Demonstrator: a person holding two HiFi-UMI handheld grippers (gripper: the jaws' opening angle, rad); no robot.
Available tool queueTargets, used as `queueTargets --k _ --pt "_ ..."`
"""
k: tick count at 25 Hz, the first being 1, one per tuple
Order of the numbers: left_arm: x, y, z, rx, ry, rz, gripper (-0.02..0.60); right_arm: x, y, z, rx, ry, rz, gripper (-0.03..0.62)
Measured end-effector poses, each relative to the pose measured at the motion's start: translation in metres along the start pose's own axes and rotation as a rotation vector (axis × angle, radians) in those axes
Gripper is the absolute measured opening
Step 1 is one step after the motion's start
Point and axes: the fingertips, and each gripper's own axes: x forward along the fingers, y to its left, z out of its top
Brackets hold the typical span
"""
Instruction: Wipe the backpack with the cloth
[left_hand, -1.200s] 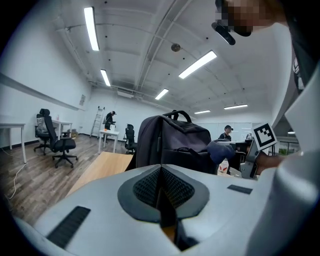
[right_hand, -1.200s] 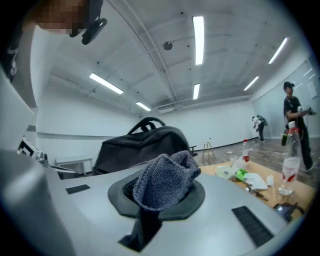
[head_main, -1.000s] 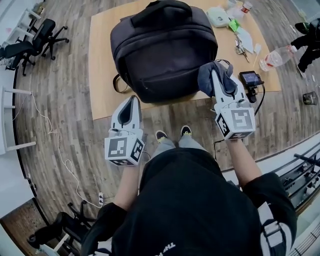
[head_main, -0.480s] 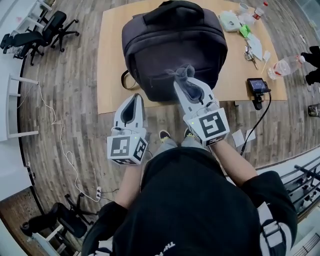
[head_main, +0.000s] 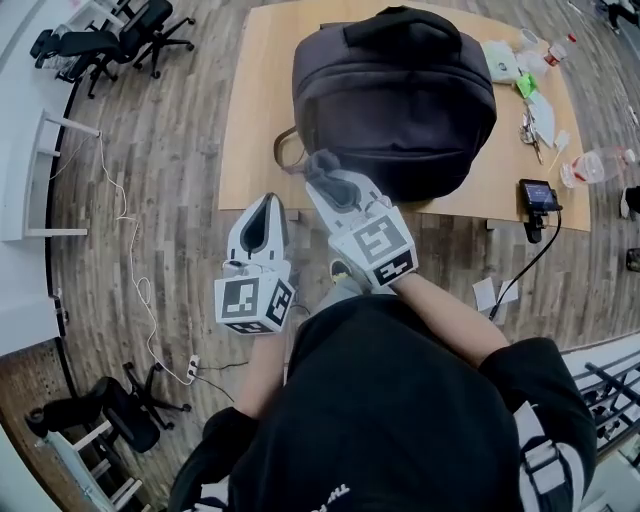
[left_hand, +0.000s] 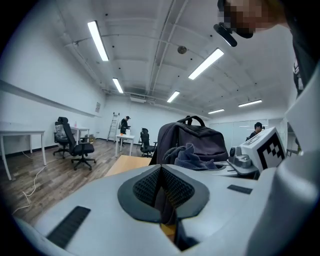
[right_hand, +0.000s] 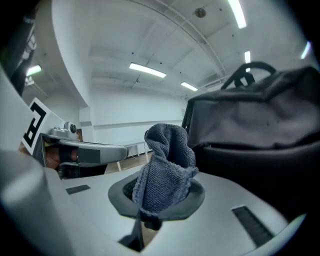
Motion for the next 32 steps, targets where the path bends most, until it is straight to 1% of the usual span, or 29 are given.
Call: queueTargets --k 2,5,8,10,13,16,18,21,24,26,27,29,32 --pt "-0.005 0.006 -0.002 -0.004 0.004 0.015 0.017 0.005 0.006 -0.007 0.037 0.000 0.019 0.040" --pt "-0.007 0.007 -0.003 -0.009 0.010 0.018 0.017 0.002 0.008 -0.009 0.035 -0.007 0.014 0.040" --pt "-0.003 -0.001 -0.006 -0.011 0.017 -0.001 0.017 -0.021 -0.009 -0.011 0.051 -0.020 -0.023 0.040" --pt "0.002 -0.006 -0.007 -0.008 0.021 -0.020 0.017 -0.045 -0.031 -0.012 0.068 -0.029 -0.094 0.041" --pt "0.013 -0.018 -0.009 -0.003 0.031 -0.058 0.017 -0.085 -0.071 -0.012 0.064 -0.035 -0.234 0.040" --pt "0.027 -0.038 -0.010 0.008 0.039 -0.105 0.017 -0.125 -0.103 -0.012 0.030 -0.029 -0.349 0.041" --pt "0.035 -0.052 -0.012 0.016 0.043 -0.136 0.015 -0.155 -0.128 -0.014 -0.004 -0.024 -0.448 0.040" --pt "0.043 -0.068 -0.014 0.025 0.050 -0.171 0.017 -0.193 -0.165 -0.017 -0.013 -0.026 -0.579 0.040" --pt "0.048 -0.077 -0.015 0.029 0.056 -0.192 0.017 -0.206 -0.174 -0.016 -0.123 0.008 -0.653 0.040" --pt "0.049 -0.078 -0.015 0.029 0.057 -0.196 0.017 -0.205 -0.168 -0.016 -0.189 0.033 -0.662 0.040" --pt "0.049 -0.078 -0.016 0.030 0.059 -0.195 0.017 -0.200 -0.161 -0.017 -0.216 0.044 -0.644 0.040" --pt "0.048 -0.075 -0.016 0.030 0.061 -0.188 0.017 -0.181 -0.143 -0.019 -0.253 0.068 -0.570 0.040" --pt "0.042 -0.067 -0.016 0.026 0.058 -0.164 0.017 -0.145 -0.113 -0.017 -0.242 0.080 -0.452 0.040"
